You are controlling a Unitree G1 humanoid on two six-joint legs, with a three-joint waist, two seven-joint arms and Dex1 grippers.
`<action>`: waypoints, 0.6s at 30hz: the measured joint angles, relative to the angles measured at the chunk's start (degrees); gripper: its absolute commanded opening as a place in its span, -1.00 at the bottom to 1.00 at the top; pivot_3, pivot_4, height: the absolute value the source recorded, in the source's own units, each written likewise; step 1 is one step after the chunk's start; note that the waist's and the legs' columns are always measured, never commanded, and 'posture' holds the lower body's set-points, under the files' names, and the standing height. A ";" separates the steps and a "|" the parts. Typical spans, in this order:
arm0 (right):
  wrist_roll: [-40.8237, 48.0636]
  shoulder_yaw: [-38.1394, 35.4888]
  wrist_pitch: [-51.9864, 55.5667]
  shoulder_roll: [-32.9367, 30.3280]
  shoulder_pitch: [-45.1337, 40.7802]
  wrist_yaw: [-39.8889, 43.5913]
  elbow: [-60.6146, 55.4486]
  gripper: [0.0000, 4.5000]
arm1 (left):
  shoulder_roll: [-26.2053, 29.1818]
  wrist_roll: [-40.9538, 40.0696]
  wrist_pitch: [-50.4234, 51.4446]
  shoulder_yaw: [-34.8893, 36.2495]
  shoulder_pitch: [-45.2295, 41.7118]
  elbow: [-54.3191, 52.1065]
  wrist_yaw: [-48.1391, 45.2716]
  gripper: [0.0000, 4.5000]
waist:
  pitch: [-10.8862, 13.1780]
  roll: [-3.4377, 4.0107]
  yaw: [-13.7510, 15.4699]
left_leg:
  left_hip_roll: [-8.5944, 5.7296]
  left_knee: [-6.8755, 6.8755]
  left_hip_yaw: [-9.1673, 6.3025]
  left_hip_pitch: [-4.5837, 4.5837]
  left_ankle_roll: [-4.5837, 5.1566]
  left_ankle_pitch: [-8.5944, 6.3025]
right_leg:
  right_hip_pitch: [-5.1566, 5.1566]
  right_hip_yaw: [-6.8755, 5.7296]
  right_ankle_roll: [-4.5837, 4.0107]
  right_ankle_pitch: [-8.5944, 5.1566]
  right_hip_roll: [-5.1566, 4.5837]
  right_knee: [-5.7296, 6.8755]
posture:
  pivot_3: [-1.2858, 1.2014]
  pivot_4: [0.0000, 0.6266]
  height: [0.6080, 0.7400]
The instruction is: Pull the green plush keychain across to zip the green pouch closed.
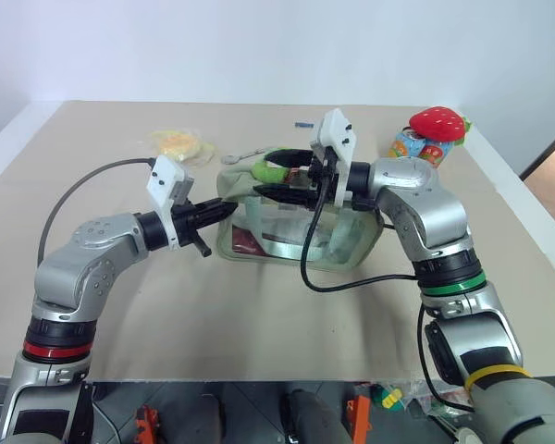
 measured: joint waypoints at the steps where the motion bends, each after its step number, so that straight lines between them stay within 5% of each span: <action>1: 0.40 -0.47 0.96 0.07 -0.36 -0.33 0.33 0.37 | 0.00 0.00 0.00 -0.02 0.00 -0.10 0.00 -1.00 | 0.00 0.00 0.00 | 0.00 0.00 0.00 0.00 0.00 0.00 | 0.00 0.00 0.00 0.00 0.00 0.00 | 0.03 -0.52 1.00; 9: 1.45 -0.91 6.54 -0.06 -1.44 -0.83 0.48 0.37 | 0.04 0.64 -0.34 -0.27 0.35 -0.58 -0.01 -1.00 | 0.00 0.00 0.01 | -0.02 -0.01 -0.02 -0.01 0.00 0.00 | 0.00 -0.01 0.00 -0.01 -0.01 -0.01 | 0.03 -0.52 1.00; 18: -0.86 0.89 6.91 -0.51 -1.44 0.28 0.49 -0.89 | -0.22 1.02 -0.35 -0.33 1.02 -1.39 0.12 -1.00 | 0.00 0.00 0.03 | -0.01 -0.01 -0.03 0.00 0.00 0.00 | 0.01 -0.02 0.01 -0.01 0.00 -0.01 | 0.03 -0.52 1.00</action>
